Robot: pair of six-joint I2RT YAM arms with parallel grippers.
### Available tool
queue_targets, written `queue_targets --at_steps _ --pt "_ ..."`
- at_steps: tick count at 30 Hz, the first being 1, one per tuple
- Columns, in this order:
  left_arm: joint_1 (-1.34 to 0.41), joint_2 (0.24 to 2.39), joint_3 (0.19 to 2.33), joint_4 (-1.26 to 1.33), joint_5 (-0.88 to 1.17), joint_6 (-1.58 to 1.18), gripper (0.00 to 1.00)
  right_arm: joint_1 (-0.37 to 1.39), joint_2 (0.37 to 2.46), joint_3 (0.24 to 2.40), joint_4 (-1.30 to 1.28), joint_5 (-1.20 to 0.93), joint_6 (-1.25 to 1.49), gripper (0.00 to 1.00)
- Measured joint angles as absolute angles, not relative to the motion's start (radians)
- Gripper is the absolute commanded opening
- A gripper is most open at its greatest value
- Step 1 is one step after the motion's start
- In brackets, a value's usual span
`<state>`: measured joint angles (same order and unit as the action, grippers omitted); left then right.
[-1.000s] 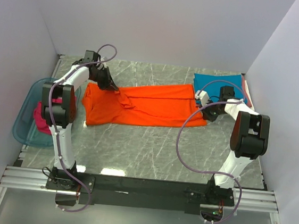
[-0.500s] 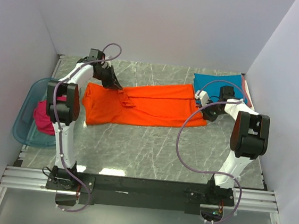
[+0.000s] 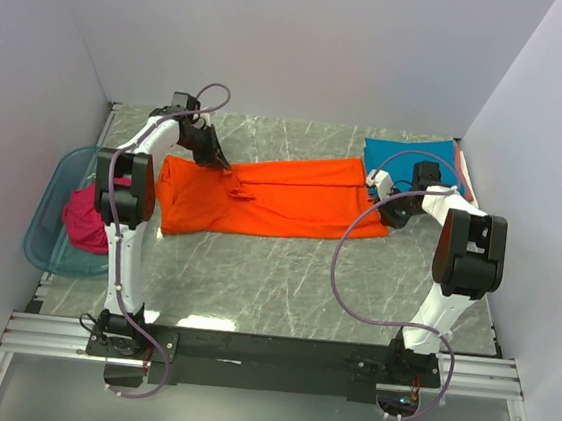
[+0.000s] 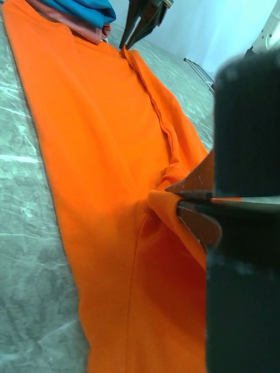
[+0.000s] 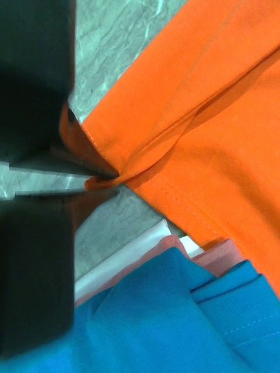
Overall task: Fold and stack the t-shirts
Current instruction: Fold the tshirt
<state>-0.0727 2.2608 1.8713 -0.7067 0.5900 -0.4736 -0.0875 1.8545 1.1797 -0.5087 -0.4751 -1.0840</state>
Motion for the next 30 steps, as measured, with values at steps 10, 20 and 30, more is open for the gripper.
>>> queue_targets --at_steps 10,20,30 --pt "-0.083 2.171 1.872 -0.678 0.443 -0.444 0.71 -0.088 1.823 1.18 -0.501 -0.466 -1.064 0.49" --pt "-0.075 1.421 1.475 -0.43 0.185 -0.437 0.89 -0.08 1.604 1.164 -0.546 -0.475 -1.051 0.55" --pt "-0.04 0.832 0.716 -0.395 0.106 -0.691 0.83 0.439 1.562 1.183 -0.568 -0.407 -0.926 0.54"
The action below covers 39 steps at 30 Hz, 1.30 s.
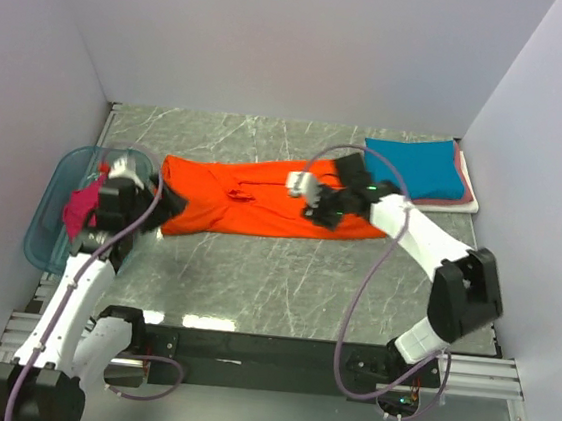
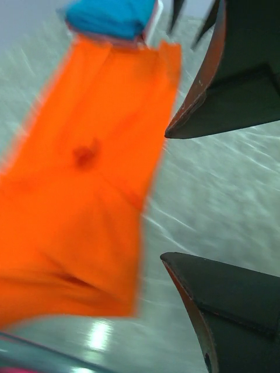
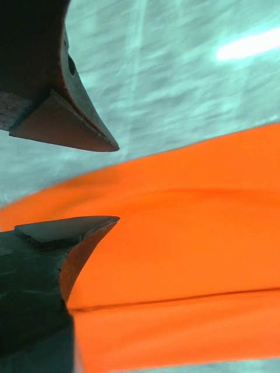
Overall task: Fold and stack the t-shirts
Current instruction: Fold the tshirt
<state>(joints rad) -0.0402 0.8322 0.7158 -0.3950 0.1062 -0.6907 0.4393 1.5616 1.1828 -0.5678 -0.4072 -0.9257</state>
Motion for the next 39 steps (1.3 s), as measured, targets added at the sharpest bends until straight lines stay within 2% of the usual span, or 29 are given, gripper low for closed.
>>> queue_targets --at_steps 4,7,14,26,39 --pt "-0.039 0.735 0.544 -0.469 0.069 -0.842 0.82 0.63 1.748 1.391 -0.516 -0.314 -0.832 0.54" --pt "-0.038 0.706 0.507 -0.495 0.008 -0.944 0.8 0.723 1.918 1.547 -0.432 -0.216 -0.785 0.54" --pt "-0.036 0.776 0.493 -0.493 -0.073 -1.056 0.78 0.816 2.184 1.718 -0.344 -0.033 -0.761 0.54" --pt "-0.033 0.732 0.459 -0.482 -0.094 -1.071 0.77 0.826 2.295 1.888 -0.316 0.041 -0.743 0.51" --pt "-0.033 0.73 0.459 -0.482 -0.091 -1.069 0.77 0.841 2.308 1.898 -0.337 0.014 -0.69 0.51"
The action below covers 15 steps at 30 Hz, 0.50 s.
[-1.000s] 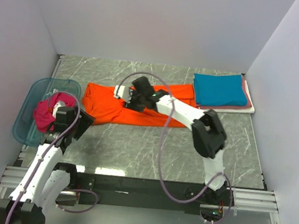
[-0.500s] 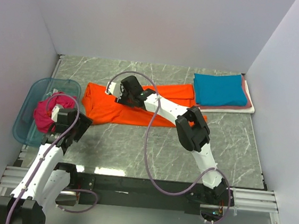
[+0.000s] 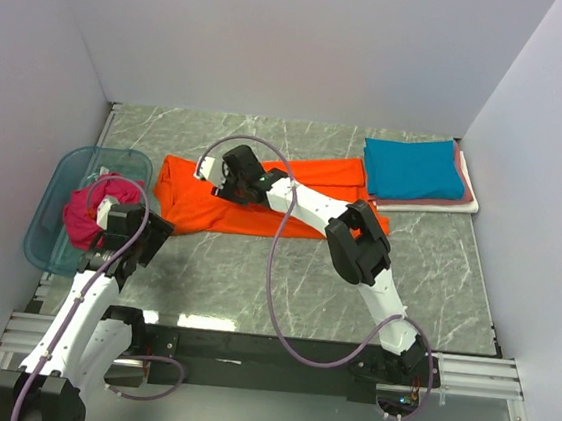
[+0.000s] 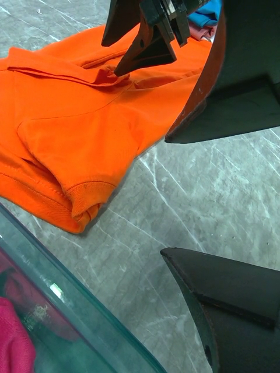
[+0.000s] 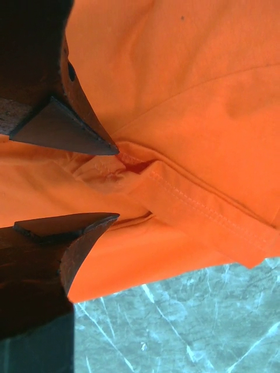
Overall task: Fold and stack the t-shirts
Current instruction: Fold the tshirt
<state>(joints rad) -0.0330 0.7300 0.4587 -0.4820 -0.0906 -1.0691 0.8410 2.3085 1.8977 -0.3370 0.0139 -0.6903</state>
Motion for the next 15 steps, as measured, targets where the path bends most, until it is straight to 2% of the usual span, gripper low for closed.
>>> queue_targets --at_steps 11,14,15 --pt "-0.033 0.73 0.459 -0.475 -0.075 -1.067 0.77 0.849 2.362 1.956 -0.373 0.002 -0.661 0.51" --pt "-0.033 0.731 0.459 -0.475 -0.072 -1.067 0.77 0.85 2.387 1.963 -0.385 0.015 -0.662 0.49" --pt "-0.033 0.731 0.459 -0.475 -0.069 -1.067 0.77 0.85 2.393 1.963 -0.387 0.019 -0.662 0.45"
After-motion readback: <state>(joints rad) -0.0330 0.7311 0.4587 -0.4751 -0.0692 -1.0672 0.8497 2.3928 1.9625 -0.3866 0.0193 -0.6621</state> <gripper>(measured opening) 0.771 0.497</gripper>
